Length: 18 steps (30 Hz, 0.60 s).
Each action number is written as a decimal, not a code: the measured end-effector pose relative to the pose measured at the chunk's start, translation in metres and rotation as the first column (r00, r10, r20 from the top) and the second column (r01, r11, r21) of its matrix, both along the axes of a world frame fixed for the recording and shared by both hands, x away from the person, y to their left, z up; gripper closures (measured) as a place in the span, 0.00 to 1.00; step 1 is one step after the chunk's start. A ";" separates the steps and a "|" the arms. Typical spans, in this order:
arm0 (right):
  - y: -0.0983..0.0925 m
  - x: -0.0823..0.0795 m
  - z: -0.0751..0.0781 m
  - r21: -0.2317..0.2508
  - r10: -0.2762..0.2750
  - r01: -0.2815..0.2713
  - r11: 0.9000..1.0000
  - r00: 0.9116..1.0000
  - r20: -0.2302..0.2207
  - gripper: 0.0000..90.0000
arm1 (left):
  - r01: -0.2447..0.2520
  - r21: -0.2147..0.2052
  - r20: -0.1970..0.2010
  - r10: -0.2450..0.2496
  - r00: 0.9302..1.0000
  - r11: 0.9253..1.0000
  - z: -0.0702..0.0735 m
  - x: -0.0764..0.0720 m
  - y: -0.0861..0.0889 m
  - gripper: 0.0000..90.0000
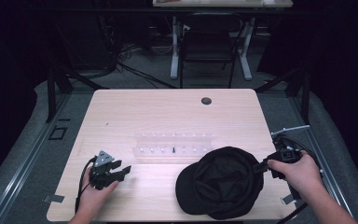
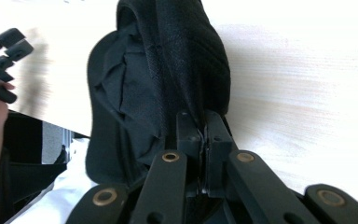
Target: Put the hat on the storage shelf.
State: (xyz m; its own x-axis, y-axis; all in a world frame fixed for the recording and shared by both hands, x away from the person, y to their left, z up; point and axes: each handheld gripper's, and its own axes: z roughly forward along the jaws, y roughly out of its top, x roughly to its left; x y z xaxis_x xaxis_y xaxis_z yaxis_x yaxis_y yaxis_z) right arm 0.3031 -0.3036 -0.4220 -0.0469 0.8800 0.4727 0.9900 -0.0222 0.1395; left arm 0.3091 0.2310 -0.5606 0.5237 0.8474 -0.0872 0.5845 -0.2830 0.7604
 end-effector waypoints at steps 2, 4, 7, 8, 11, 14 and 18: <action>0.001 0.000 0.004 0.014 -0.008 0.008 1.000 1.000 0.011 0.98 | 0.000 0.000 0.001 0.000 1.000 1.000 0.000 0.000 0.000 0.56; 0.003 0.001 0.008 0.019 -0.005 0.005 1.000 1.000 0.014 0.98 | 0.000 -0.001 0.000 0.000 1.000 1.000 0.000 0.000 0.000 0.56; 0.006 0.000 0.013 0.034 -0.026 0.025 0.999 0.999 0.030 0.98 | 0.000 -0.004 -0.001 0.000 1.000 1.000 0.000 0.000 0.000 0.56; 0.004 0.001 0.016 0.028 0.007 -0.007 1.000 1.000 0.016 0.98 | 0.000 -0.004 0.000 0.000 1.000 1.000 0.000 0.000 0.000 0.56; 0.006 0.002 0.021 0.047 -0.006 0.006 0.999 1.000 0.006 0.98 | 0.001 -0.001 0.000 -0.001 1.000 1.000 0.000 0.000 0.000 0.56; 0.006 0.003 0.026 0.057 0.010 -0.009 0.998 1.000 -0.010 0.98 | 0.001 0.000 0.000 -0.001 1.000 1.000 0.000 0.000 0.000 0.56; 0.006 0.004 0.032 0.108 0.010 -0.008 0.994 1.000 -0.016 0.98 | 0.000 -0.002 0.000 0.000 1.000 1.000 0.000 0.000 0.000 0.56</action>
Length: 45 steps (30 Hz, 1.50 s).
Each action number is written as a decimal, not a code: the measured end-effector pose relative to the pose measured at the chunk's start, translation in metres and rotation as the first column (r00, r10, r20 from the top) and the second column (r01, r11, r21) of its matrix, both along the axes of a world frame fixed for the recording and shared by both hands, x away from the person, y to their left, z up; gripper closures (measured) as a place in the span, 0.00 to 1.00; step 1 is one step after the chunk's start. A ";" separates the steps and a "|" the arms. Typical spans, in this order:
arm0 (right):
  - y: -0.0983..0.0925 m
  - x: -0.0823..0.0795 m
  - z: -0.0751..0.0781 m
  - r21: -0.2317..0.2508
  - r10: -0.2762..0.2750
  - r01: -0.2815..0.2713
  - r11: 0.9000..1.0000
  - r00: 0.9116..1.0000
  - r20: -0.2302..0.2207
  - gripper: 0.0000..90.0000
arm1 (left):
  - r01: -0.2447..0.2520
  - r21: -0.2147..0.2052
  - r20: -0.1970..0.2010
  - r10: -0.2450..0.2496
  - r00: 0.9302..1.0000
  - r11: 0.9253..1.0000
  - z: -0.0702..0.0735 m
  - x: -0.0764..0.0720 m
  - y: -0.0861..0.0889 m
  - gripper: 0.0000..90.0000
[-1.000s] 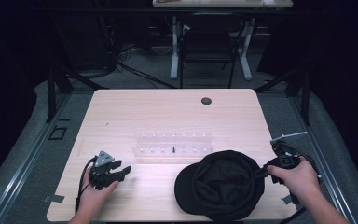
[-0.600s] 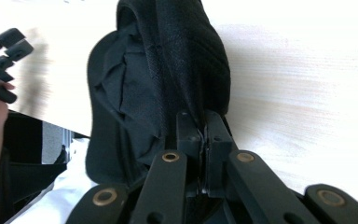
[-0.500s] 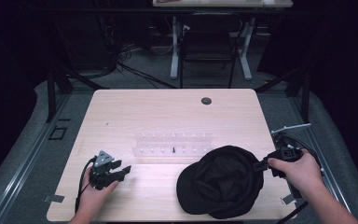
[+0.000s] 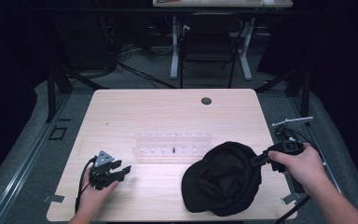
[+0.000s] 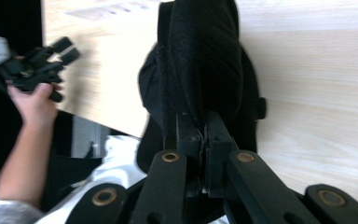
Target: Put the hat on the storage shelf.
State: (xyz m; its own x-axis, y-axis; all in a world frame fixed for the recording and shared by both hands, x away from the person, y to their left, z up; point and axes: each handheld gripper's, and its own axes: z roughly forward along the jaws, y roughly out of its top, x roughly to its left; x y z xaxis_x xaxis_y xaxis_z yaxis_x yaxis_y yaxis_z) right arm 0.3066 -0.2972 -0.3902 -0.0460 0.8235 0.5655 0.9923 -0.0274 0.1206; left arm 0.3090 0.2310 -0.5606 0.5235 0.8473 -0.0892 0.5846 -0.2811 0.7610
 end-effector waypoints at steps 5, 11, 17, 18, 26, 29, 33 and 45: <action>0.000 0.000 0.008 0.048 0.018 -0.018 0.999 1.000 0.014 0.98 | -0.002 -0.001 0.003 0.002 1.000 1.000 0.000 0.000 0.000 0.56; 0.003 -0.001 0.008 0.144 -0.040 0.036 0.989 0.999 0.028 0.97 | -0.001 0.001 0.003 0.001 1.000 1.000 0.000 0.000 0.000 0.56; 0.004 -0.001 0.013 0.194 0.012 -0.017 0.981 1.000 0.028 0.98 | -0.002 -0.006 0.003 0.002 1.000 1.000 0.000 0.000 0.000 0.56; 0.005 -0.001 0.015 0.202 0.019 -0.026 0.979 0.999 0.036 0.98 | -0.001 -0.005 0.004 0.001 1.000 1.000 0.000 0.000 0.000 0.56; 0.010 -0.001 0.028 0.256 0.015 -0.036 0.966 0.996 0.083 0.98 | -0.004 -0.009 0.007 0.004 1.000 1.000 0.000 0.000 0.000 0.56; 0.010 0.000 0.032 0.264 0.015 -0.038 0.964 0.996 0.088 0.98 | -0.001 -0.004 0.001 0.001 1.000 1.000 0.000 0.000 0.000 0.56; 0.009 0.001 0.035 0.280 0.012 -0.040 0.959 0.995 0.101 0.98 | -0.001 -0.006 0.005 0.001 1.000 1.000 0.000 0.000 0.000 0.56; 0.005 0.003 0.048 0.344 -0.010 -0.037 0.938 0.991 0.134 0.98 | 0.000 -0.008 0.000 0.000 1.000 1.000 -0.001 0.000 -0.001 0.56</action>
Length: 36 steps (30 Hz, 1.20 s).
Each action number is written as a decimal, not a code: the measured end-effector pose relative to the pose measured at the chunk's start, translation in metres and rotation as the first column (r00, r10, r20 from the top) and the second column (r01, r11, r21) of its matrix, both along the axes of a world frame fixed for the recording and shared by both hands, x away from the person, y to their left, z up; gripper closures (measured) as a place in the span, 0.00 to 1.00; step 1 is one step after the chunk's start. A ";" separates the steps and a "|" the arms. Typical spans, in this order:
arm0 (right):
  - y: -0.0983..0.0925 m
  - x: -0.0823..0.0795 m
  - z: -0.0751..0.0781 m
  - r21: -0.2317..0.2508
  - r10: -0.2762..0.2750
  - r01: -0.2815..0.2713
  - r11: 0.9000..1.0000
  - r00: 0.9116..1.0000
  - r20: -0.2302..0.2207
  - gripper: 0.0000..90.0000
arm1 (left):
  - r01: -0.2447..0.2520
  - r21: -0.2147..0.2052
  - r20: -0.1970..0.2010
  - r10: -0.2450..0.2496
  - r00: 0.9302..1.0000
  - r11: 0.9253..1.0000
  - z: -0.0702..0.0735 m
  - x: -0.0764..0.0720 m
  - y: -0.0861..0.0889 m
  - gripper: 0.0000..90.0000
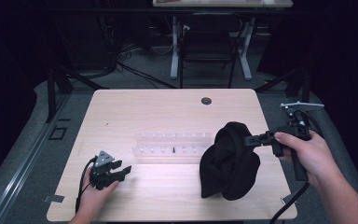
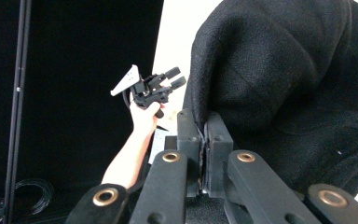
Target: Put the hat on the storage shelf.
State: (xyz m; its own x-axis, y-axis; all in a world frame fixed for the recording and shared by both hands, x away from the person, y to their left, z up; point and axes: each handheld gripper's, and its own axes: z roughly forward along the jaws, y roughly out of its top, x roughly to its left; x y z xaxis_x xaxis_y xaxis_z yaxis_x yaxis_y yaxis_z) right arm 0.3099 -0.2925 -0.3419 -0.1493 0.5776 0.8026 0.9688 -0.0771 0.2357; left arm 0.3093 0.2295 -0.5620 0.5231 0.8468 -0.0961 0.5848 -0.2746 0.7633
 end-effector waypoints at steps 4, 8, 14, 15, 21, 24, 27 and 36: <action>0.001 0.002 0.006 0.019 -0.010 0.010 1.000 1.000 0.021 0.98 | -0.001 -0.001 0.004 0.001 1.000 1.000 0.000 0.000 0.000 0.56; 0.002 0.004 0.013 0.028 -0.012 0.011 1.000 0.999 0.036 0.98 | -0.001 -0.002 0.003 0.001 1.000 1.000 0.000 0.000 0.000 0.56; 0.005 0.007 0.022 0.035 -0.014 0.012 0.999 0.998 0.056 0.98 | 0.000 0.002 -0.002 0.000 1.000 1.000 0.000 0.000 0.001 0.56; 0.006 0.008 0.023 0.039 -0.015 0.013 0.999 0.998 0.057 0.98 | -0.001 -0.002 0.003 0.001 1.000 1.000 0.000 0.000 0.000 0.56; 0.012 0.013 0.032 0.054 -0.007 0.003 0.999 0.997 0.081 0.98 | -0.002 -0.006 0.003 0.002 1.000 1.000 0.000 0.000 0.000 0.56; 0.015 0.015 0.036 0.062 -0.004 -0.002 0.998 0.996 0.093 0.98 | 0.001 -0.001 -0.001 -0.001 1.000 1.000 0.001 0.000 0.001 0.56; 0.018 0.018 0.040 0.075 -0.002 -0.006 0.997 0.995 0.105 0.98 | -0.003 -0.003 0.003 0.003 1.000 1.000 0.001 0.001 0.001 0.56; 0.028 0.032 0.046 0.097 -0.003 -0.009 0.995 0.992 0.128 0.98 | 0.001 -0.010 0.003 -0.001 1.000 1.000 0.001 0.001 0.001 0.55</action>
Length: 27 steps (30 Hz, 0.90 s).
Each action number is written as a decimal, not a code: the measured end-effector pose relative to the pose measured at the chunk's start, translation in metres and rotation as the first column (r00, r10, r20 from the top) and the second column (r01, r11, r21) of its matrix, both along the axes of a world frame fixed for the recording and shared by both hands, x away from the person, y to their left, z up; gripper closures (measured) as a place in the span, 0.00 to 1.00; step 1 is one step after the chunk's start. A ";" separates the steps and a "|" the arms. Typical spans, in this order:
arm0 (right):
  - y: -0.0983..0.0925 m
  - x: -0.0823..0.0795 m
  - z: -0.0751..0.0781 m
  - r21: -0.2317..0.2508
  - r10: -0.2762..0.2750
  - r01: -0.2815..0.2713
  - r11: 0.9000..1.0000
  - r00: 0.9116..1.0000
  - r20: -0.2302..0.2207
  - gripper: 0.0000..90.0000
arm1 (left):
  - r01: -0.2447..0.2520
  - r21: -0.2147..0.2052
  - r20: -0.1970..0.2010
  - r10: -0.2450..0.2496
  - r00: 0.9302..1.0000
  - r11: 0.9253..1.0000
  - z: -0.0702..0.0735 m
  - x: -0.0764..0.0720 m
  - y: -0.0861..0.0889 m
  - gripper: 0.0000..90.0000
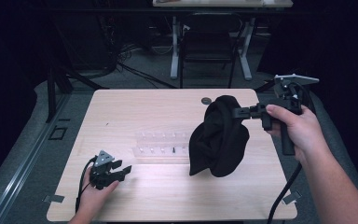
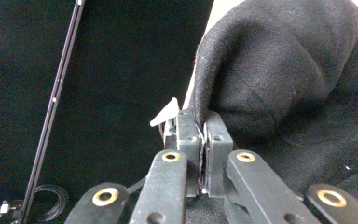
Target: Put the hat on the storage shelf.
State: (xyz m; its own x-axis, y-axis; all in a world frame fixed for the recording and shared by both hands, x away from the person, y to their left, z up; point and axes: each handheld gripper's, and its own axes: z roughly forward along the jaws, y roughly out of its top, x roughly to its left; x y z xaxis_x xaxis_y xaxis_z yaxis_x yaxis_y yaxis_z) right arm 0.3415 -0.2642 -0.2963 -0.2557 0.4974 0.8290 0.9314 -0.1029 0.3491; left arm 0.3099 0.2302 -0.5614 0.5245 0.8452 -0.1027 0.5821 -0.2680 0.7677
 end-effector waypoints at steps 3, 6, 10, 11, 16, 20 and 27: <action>0.004 0.005 0.000 0.007 -0.002 0.002 1.000 1.000 0.003 0.98 | 0.003 0.004 -0.005 -0.003 1.000 1.000 0.001 0.000 0.001 0.55; 0.006 0.010 0.000 0.009 -0.004 0.004 1.000 1.000 0.005 0.98 | 0.004 0.005 -0.006 -0.004 1.000 1.000 0.001 0.000 0.001 0.55; 0.009 0.016 0.001 0.010 -0.015 0.015 1.000 1.000 0.006 0.98 | 0.001 -0.002 0.003 -0.001 1.000 1.000 0.000 0.000 0.000 0.55; 0.008 0.017 0.001 0.012 -0.010 0.010 1.000 1.000 0.008 0.98 | 0.001 -0.003 0.003 -0.001 1.000 1.000 0.000 0.000 0.000 0.55; 0.011 0.025 0.002 0.024 -0.022 0.021 0.999 1.000 0.014 0.98 | 0.003 -0.004 0.002 -0.003 1.000 1.000 0.000 0.000 0.000 0.55; 0.015 0.031 0.003 0.026 -0.029 0.028 0.999 0.999 0.023 0.98 | 0.004 0.000 0.003 -0.004 1.000 1.000 0.000 0.000 0.000 0.55; 0.024 0.042 0.004 0.035 -0.037 0.036 0.999 0.999 0.029 0.98 | 0.007 -0.003 0.006 -0.007 1.000 1.000 0.001 0.000 0.000 0.55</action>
